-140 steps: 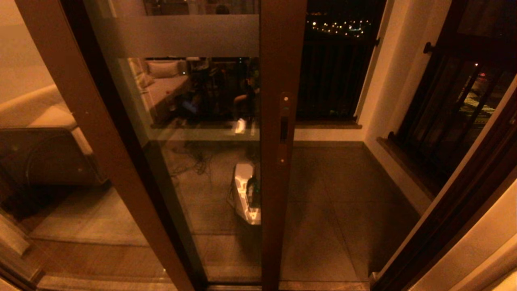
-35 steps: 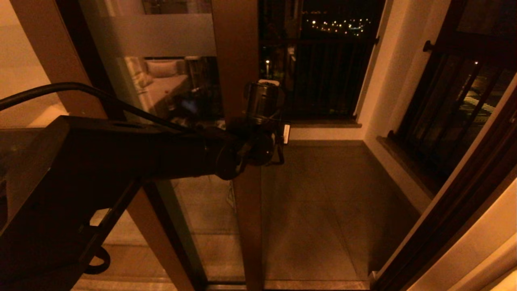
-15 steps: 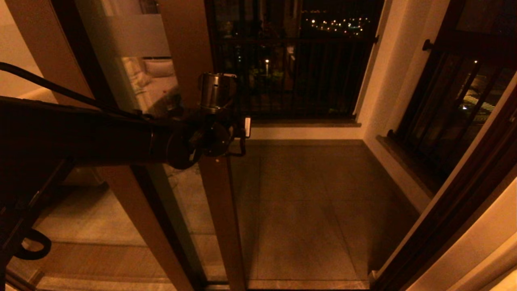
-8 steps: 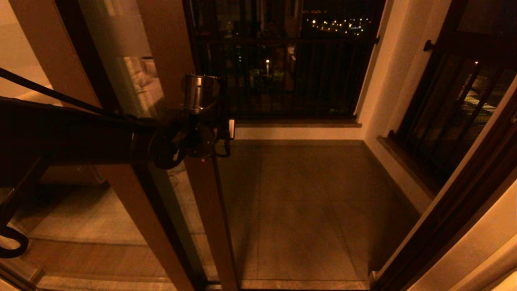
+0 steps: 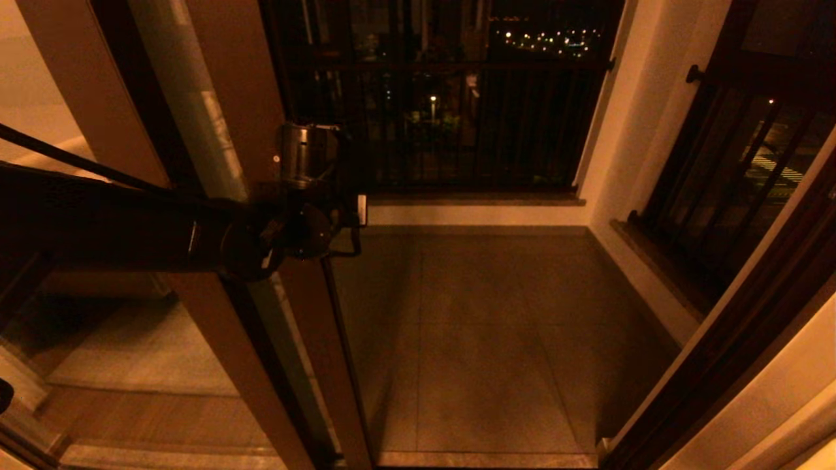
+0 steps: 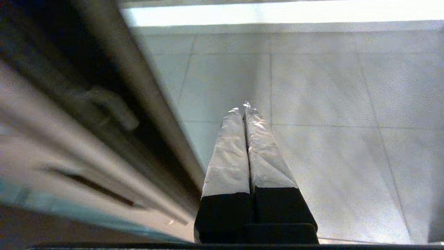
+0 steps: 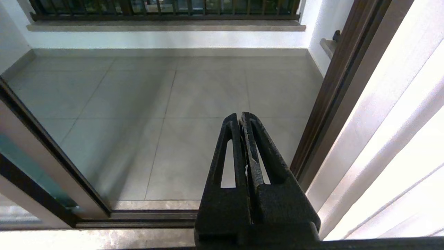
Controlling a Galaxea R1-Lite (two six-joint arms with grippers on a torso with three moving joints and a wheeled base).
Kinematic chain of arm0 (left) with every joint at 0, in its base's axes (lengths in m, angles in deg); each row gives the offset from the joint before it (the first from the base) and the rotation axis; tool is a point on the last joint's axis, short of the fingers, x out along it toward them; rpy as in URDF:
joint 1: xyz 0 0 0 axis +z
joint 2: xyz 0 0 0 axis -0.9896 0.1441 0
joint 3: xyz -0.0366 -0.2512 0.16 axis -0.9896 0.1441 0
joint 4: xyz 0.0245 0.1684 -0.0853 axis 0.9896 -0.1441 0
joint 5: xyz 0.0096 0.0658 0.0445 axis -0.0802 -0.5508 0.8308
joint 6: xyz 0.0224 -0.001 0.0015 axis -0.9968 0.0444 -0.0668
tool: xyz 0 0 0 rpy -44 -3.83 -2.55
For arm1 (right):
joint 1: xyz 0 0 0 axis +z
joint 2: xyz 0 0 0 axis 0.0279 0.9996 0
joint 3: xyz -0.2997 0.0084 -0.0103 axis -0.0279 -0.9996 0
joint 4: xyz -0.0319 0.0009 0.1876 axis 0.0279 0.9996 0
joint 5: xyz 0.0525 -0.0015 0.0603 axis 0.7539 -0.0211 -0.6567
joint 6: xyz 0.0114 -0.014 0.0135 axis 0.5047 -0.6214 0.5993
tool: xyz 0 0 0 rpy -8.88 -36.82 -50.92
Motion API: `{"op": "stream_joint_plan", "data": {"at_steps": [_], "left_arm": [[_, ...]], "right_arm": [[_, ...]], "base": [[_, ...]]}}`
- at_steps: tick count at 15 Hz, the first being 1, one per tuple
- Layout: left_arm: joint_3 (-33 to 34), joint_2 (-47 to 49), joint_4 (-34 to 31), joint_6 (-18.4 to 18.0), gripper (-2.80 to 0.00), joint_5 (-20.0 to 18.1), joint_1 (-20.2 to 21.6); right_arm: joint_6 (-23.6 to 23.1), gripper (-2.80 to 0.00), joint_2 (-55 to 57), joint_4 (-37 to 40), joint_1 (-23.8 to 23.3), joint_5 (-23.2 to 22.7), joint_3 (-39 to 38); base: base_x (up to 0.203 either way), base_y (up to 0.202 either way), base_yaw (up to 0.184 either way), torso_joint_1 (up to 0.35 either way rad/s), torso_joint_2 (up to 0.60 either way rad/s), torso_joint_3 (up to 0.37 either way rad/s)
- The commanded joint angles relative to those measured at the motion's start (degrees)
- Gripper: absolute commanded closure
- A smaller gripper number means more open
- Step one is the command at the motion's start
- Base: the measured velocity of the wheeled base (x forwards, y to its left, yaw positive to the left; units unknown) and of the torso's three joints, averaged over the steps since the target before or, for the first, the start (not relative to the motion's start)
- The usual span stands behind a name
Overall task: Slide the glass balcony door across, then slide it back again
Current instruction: Open the slid door
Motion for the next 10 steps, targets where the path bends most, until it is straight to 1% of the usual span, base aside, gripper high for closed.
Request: {"op": "stream_joint_plan", "data": {"at_steps": [1,5,10], "left_arm": [[2.6,-1.9,1.6,0.0,0.00,0.1,-0.1],[8.9,-4.2,5.9,-0.6,0.00,0.3,1.1],[10.0,-4.2,7.8,-0.6,0.00,0.5,4.1]], "right_arm": [[-0.1,0.00,0.0,0.0,0.0,0.0,0.0],[-0.1,0.00,0.0,0.0,0.0,0.0,0.0],[-0.1,0.00,0.0,0.0,0.0,0.0,0.0]], "base": [[0.000,0.000,0.000,0.000,0.00,0.000],[0.000,0.000,0.000,0.000,0.00,0.000],[0.000,0.000,0.000,0.000,0.00,0.000]]}}
